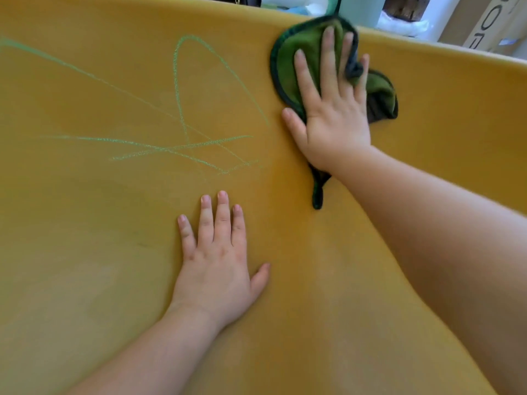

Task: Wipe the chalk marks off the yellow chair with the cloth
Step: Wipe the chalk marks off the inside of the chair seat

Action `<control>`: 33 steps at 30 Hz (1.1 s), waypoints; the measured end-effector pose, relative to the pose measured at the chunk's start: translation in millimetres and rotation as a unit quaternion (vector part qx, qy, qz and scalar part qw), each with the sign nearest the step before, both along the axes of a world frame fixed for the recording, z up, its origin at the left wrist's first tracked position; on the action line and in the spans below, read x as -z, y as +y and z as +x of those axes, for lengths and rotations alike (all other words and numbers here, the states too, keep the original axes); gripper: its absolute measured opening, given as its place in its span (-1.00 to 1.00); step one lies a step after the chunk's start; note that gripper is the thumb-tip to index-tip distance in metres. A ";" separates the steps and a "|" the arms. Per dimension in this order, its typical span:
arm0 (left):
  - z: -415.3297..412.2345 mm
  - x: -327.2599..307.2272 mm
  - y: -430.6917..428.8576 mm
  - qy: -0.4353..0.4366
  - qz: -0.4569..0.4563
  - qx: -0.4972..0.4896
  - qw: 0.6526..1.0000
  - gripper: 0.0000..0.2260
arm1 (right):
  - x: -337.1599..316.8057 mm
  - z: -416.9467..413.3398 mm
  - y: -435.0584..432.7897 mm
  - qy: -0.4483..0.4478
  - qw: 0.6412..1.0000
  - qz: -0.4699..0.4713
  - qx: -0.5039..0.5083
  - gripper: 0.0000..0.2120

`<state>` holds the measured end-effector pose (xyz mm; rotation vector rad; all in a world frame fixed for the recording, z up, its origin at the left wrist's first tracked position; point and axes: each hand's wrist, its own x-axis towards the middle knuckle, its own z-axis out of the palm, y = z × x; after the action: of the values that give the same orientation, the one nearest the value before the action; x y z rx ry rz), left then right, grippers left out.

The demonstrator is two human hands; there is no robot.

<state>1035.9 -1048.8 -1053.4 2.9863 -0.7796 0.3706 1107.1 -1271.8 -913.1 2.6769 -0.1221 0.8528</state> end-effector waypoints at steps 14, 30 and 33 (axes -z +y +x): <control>-13.5 -17.5 3.3 0.044 0.018 -0.014 0.999 -0.16 | 136.5 -152.9 61.8 0.243 0.954 0.175 0.004 -0.19; 16.2 -67.3 144.4 -0.002 0.260 -0.032 0.965 -0.15 | 106.1 -79.3 62.2 0.254 0.963 0.034 -0.088 -0.25; 19.1 -63.6 145.3 0.003 0.265 -0.031 0.964 -0.15 | 62.8 -27.4 49.9 0.146 0.986 0.017 -0.080 -0.37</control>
<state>1055.1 -903.5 -989.8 3.5099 -0.9118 0.1726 1079.8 -1221.9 -975.9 2.8382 0.1497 0.4945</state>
